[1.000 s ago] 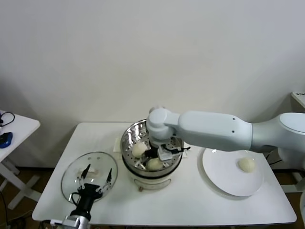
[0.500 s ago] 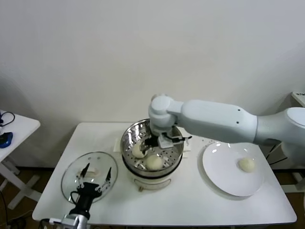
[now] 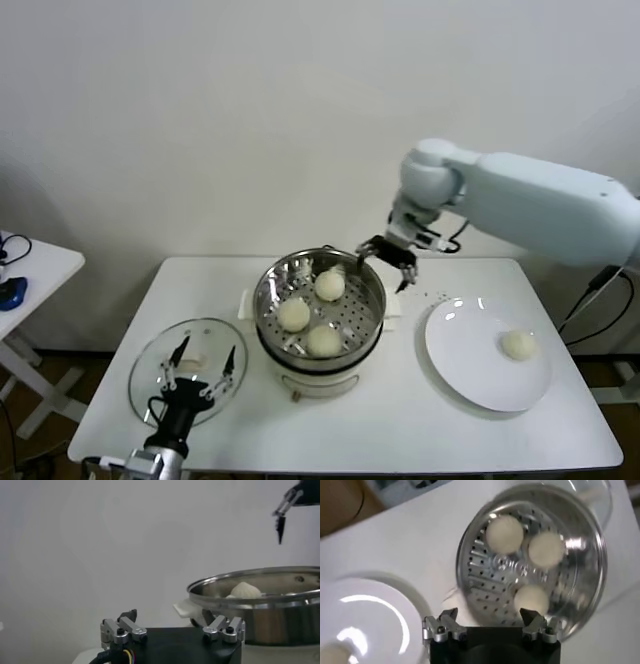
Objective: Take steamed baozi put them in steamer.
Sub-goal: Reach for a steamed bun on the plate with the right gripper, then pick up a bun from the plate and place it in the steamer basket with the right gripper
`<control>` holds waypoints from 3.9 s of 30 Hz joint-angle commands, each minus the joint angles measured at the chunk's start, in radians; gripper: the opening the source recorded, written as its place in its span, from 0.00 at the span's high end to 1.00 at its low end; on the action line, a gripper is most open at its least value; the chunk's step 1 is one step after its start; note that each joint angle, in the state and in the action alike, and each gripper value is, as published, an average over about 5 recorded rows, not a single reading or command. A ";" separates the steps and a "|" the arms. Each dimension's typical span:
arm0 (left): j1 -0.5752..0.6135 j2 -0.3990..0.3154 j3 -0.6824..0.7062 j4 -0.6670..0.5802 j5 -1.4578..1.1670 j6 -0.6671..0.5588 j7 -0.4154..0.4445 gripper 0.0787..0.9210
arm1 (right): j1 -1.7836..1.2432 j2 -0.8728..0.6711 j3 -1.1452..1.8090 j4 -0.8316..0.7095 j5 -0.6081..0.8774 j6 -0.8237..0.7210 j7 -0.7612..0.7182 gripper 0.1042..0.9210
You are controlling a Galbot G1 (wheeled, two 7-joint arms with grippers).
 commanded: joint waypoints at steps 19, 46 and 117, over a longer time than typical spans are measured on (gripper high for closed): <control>0.031 -0.013 -0.001 -0.031 0.010 -0.010 0.011 0.12 | -0.605 -0.267 0.517 -0.437 -0.415 -0.013 -0.008 0.12; 0.012 -0.018 -0.014 0.004 0.014 -0.002 0.007 0.12 | -0.719 -0.114 0.624 -0.581 -0.496 0.002 0.010 0.12; 0.002 -0.023 0.036 -0.028 0.027 -0.015 0.008 0.12 | 0.116 0.039 -0.238 -0.280 0.690 -0.403 0.162 0.29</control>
